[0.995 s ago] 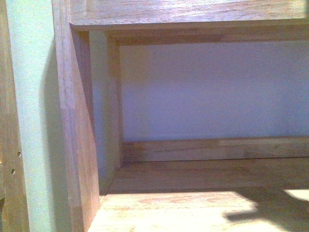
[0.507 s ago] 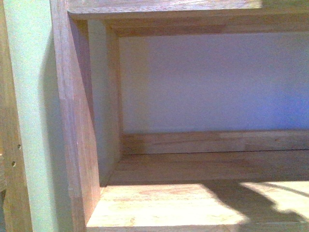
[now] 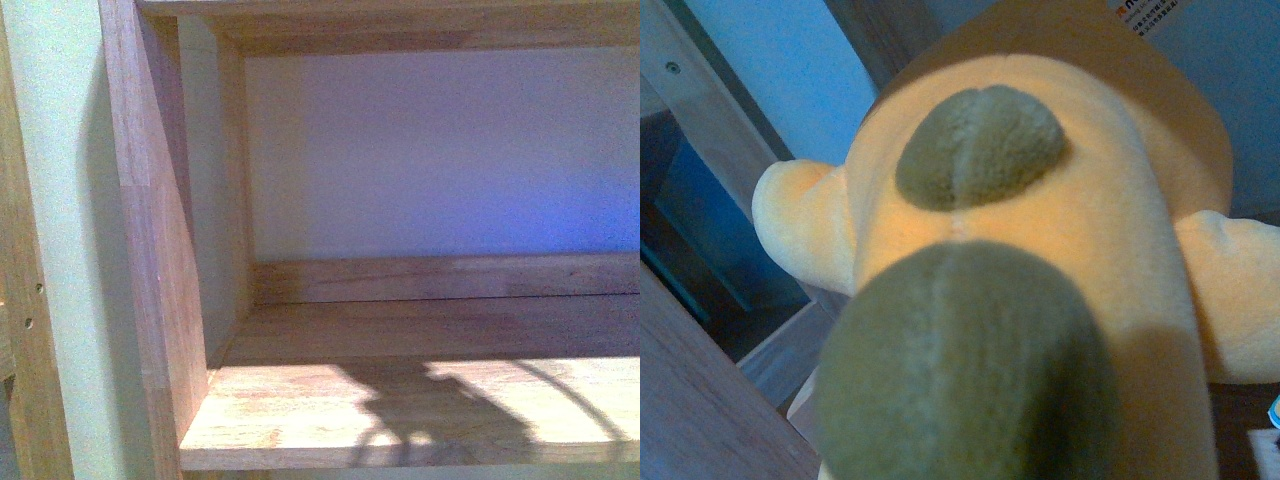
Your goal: Put away toys
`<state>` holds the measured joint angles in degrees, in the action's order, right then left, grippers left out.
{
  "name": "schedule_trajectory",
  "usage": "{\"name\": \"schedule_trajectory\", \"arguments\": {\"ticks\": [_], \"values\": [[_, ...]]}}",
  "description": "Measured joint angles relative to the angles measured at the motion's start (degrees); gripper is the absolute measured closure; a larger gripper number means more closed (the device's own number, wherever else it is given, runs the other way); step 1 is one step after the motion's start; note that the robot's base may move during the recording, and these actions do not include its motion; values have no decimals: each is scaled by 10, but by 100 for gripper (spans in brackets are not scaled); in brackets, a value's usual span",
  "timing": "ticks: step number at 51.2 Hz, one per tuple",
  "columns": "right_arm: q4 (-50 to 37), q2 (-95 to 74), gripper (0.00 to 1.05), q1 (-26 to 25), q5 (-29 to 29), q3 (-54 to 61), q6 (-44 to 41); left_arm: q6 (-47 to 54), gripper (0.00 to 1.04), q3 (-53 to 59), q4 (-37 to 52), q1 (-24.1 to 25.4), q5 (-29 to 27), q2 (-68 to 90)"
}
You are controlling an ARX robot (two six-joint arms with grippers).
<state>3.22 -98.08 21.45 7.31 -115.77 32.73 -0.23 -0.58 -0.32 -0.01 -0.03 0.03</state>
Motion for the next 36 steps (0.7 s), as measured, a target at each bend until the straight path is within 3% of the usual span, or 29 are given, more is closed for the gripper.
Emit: {"name": "schedule_trajectory", "arguments": {"ticks": [13, 23, 30, 36], "values": [[12, -42, 94, 17, -5, -36, 48, 0, 6, 0, 0, 0, 0, 0], [49, -64, 94, 35, -19, -83, 36, 0, 6, 0, 0, 0, 0, 0], [86, -80, 65, 43, -39, -121, 24, 0, 6, 0, 0, 0, 0, 0], [91, -81, 51, 44, -47, -124, 21, 0, 6, 0, 0, 0, 0, 0]]}}
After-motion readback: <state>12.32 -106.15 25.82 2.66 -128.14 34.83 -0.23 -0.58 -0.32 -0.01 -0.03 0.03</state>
